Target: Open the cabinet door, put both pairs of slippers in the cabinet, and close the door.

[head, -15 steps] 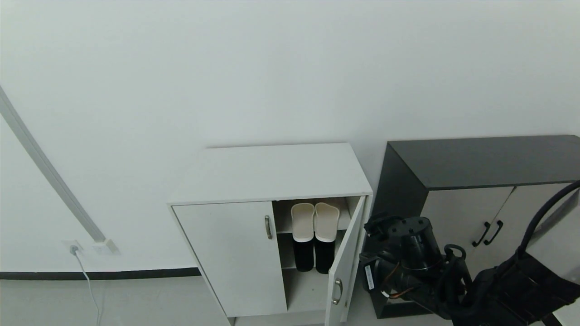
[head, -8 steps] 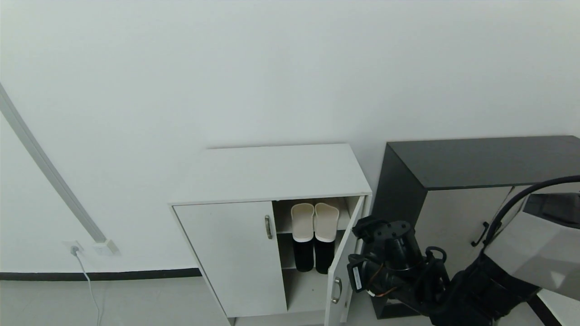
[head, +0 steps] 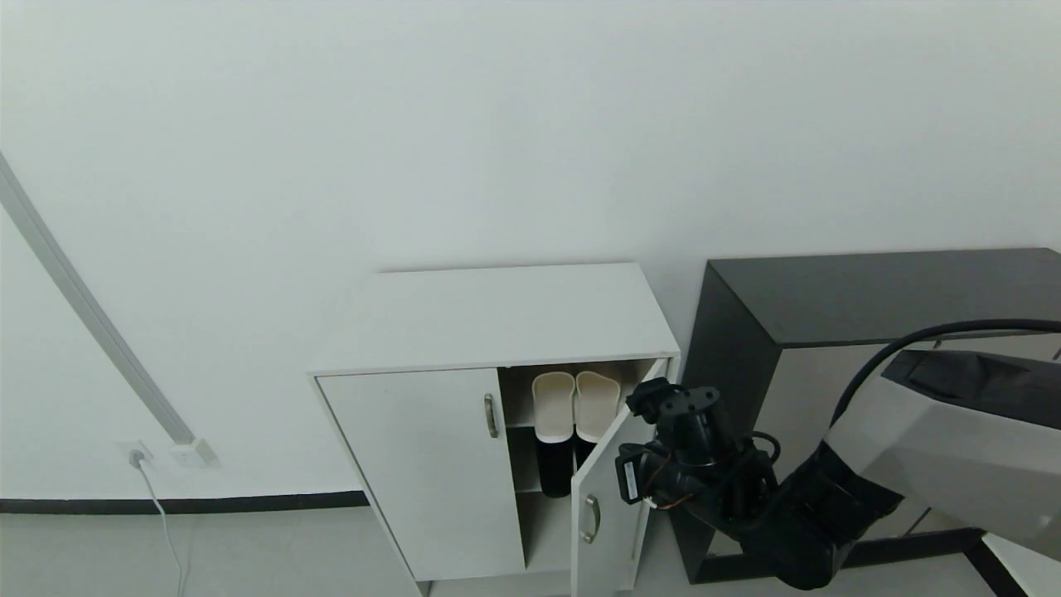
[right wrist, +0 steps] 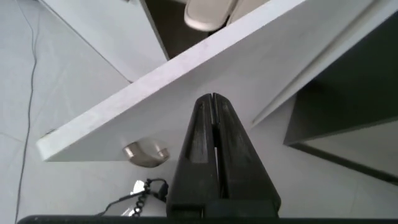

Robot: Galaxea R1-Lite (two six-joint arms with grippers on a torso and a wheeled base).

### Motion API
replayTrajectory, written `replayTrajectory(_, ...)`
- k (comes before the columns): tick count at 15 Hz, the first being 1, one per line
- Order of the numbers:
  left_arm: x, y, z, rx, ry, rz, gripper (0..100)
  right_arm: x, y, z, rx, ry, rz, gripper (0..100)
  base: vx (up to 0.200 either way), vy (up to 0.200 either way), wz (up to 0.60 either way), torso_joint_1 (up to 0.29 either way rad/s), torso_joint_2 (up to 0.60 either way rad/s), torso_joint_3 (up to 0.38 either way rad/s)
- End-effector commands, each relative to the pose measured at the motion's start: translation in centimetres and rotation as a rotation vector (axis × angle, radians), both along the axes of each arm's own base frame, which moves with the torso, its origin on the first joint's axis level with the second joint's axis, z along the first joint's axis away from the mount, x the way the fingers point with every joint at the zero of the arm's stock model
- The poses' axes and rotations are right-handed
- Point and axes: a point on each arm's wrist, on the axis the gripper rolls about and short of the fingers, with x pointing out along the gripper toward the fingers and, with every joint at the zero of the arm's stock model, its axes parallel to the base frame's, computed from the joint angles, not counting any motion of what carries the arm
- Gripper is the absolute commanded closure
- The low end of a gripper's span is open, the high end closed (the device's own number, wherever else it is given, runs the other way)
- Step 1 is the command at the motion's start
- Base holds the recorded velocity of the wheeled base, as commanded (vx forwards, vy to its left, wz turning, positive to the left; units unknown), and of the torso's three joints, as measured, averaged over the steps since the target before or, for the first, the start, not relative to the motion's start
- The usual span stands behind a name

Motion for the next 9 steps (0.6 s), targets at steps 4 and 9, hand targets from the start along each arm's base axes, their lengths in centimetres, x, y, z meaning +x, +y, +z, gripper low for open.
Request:
replayTrajectory(4,0.0,0.0,0.0,0.001,0.001,0.0,100,3.4,0.9,-0.6,0.007,-0.061,-0.018,100,0.0,0.0,0.0,0.0,0.0,0.0)
replayTrajectory(9,0.0,0.0,0.0,-0.001,0.001,0.0,100,5.5,1.4,-0.6,0.045,-0.092,-0.022,100,0.0,0.0,0.0,0.0,0.0,0.0)
